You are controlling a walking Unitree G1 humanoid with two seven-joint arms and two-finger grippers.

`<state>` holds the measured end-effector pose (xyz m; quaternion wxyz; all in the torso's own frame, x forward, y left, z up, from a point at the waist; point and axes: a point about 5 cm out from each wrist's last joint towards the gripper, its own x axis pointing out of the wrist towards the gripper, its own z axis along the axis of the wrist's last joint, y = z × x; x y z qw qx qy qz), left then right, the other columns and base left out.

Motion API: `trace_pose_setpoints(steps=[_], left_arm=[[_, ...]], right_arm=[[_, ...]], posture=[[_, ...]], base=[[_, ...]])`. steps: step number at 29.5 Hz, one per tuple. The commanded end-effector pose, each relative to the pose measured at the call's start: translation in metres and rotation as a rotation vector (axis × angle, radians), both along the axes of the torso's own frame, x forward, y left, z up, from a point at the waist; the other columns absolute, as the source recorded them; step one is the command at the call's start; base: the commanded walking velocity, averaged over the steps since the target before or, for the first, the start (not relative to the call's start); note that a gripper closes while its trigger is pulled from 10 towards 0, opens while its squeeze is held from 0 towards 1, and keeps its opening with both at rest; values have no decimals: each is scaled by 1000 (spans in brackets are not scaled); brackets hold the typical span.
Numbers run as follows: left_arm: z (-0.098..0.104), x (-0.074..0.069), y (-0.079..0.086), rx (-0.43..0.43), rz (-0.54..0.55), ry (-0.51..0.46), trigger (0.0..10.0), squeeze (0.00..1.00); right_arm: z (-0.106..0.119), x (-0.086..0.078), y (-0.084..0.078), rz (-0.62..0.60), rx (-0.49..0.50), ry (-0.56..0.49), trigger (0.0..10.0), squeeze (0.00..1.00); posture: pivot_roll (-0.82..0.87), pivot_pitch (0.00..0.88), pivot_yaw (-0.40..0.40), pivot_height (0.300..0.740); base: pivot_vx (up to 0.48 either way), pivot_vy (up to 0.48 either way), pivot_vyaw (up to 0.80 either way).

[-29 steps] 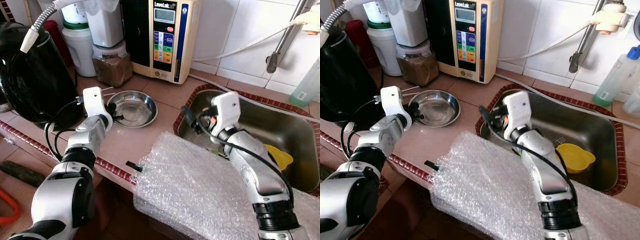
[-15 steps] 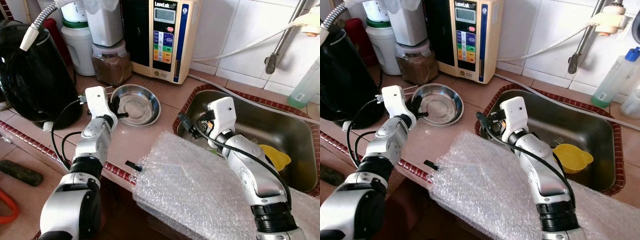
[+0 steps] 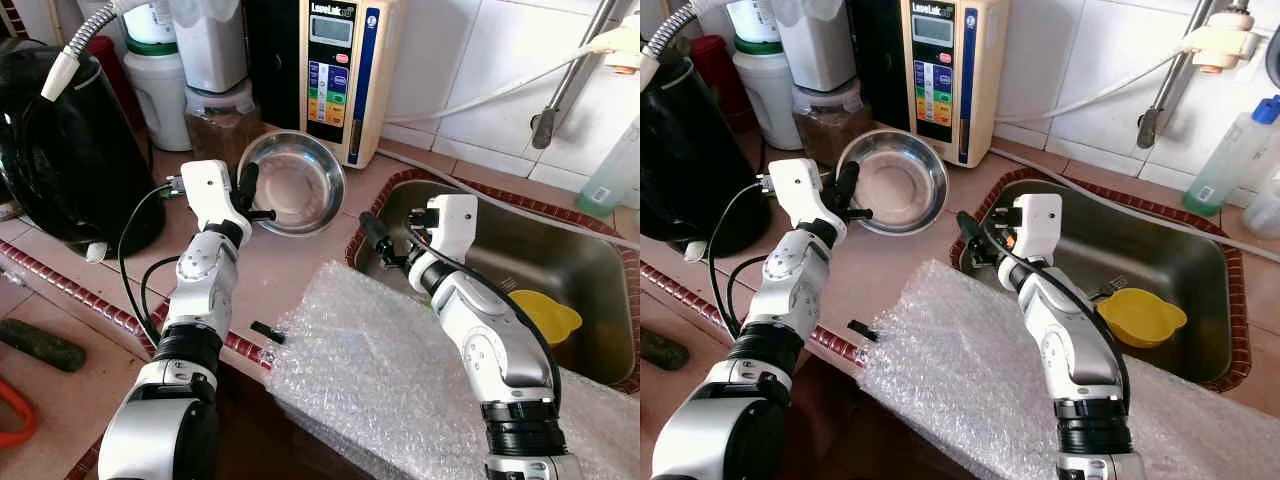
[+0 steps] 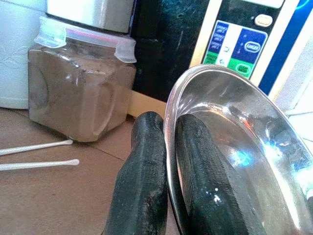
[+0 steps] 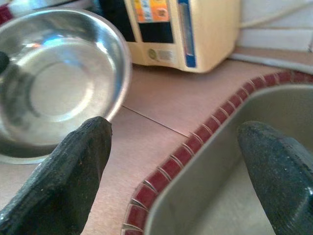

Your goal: Kitchen organization

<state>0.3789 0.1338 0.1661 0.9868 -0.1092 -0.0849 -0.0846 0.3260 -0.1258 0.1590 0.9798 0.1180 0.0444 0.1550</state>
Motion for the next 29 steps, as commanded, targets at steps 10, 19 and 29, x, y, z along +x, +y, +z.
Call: trace_pose_setpoints(steps=[10, 19, 29], left_arm=[[31, -9, -32, 10, -158, -233, 0, 0], [41, -14, -48, -25, -197, -293, 0, 0], [42, -16, -58, -58, -228, -300, 0, 0]], right_arm=[[34, 25, 0, -79, 226, -79, 10000, 0], [37, 33, -6, -118, 251, -81, 10000, 0], [32, 34, -5, -85, 270, -65, 10000, 0]], posture=[[35, 0, -42, 740], [21, 0, -46, 740], [20, 0, -51, 740]], base=[[0, 0, 0], [0, 0, 0], [0, 0, 0]])
